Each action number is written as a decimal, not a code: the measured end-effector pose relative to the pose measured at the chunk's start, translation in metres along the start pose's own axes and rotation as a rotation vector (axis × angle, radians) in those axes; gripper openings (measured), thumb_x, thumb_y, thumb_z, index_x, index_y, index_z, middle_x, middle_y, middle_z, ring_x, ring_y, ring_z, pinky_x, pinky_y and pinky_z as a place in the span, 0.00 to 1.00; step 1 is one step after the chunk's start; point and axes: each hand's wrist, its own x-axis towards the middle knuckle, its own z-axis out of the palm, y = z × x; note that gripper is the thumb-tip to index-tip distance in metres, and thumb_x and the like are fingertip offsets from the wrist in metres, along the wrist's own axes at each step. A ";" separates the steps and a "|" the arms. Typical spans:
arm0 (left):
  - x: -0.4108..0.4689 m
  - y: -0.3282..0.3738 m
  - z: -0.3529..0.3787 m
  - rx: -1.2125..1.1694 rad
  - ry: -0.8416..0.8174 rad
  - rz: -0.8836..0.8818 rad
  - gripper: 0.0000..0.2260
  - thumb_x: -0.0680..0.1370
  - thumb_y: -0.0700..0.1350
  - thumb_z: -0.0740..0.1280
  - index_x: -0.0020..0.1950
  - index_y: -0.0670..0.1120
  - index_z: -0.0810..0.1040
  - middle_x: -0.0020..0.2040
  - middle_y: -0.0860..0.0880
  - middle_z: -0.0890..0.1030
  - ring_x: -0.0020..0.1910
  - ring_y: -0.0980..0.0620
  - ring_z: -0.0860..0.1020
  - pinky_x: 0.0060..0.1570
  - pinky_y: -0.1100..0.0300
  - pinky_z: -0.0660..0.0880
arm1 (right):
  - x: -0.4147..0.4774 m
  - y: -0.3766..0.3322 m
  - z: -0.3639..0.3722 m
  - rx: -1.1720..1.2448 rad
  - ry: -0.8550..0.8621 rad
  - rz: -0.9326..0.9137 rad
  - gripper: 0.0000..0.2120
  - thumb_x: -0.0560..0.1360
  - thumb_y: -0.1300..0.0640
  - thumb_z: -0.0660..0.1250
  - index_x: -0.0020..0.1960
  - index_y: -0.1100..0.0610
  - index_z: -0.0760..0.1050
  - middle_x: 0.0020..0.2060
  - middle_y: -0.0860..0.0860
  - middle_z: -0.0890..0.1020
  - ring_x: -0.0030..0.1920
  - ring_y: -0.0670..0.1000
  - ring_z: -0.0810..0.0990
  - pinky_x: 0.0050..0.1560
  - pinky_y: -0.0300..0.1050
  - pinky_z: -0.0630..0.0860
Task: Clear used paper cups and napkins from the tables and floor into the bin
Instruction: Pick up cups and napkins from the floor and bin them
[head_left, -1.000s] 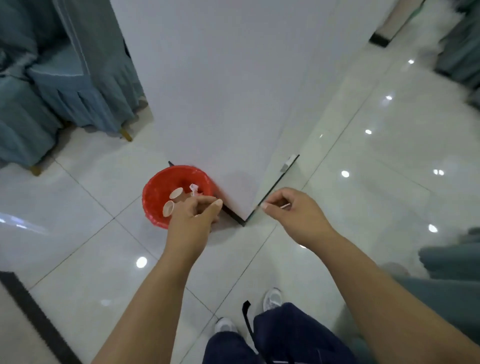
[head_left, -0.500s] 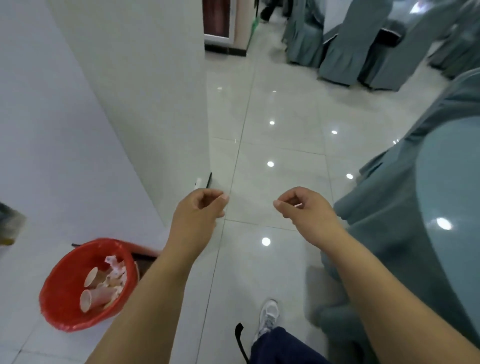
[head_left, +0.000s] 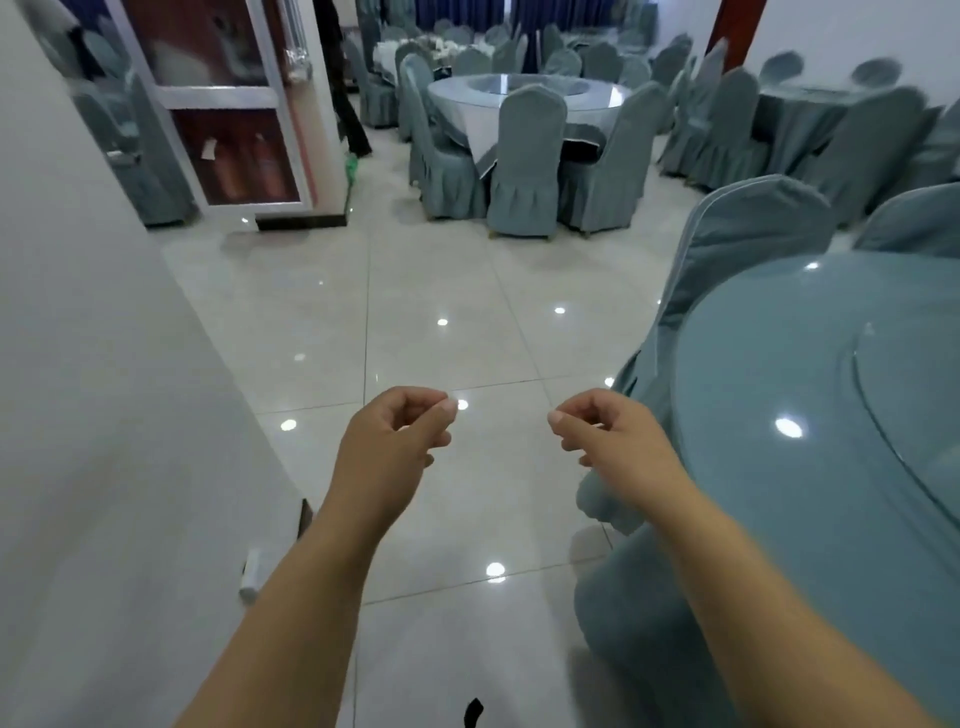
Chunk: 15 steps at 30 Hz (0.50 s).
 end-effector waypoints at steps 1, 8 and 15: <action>0.013 0.006 0.011 -0.009 -0.024 0.009 0.04 0.75 0.48 0.68 0.48 0.49 0.80 0.46 0.49 0.84 0.45 0.52 0.83 0.47 0.54 0.78 | 0.012 -0.001 -0.009 0.018 0.026 0.005 0.06 0.73 0.50 0.69 0.45 0.52 0.78 0.41 0.49 0.82 0.45 0.50 0.81 0.51 0.51 0.80; 0.113 0.025 0.063 -0.046 -0.165 0.011 0.03 0.75 0.47 0.68 0.46 0.50 0.80 0.46 0.49 0.84 0.45 0.50 0.83 0.48 0.54 0.78 | 0.092 -0.001 -0.044 0.153 0.178 0.067 0.07 0.74 0.54 0.69 0.47 0.57 0.79 0.43 0.54 0.83 0.43 0.50 0.82 0.45 0.45 0.79; 0.240 0.045 0.084 -0.065 -0.311 0.079 0.03 0.76 0.46 0.68 0.47 0.48 0.80 0.44 0.49 0.84 0.44 0.50 0.82 0.48 0.54 0.78 | 0.188 -0.018 -0.044 0.193 0.362 0.068 0.07 0.75 0.54 0.68 0.48 0.58 0.78 0.42 0.54 0.83 0.43 0.50 0.81 0.42 0.41 0.78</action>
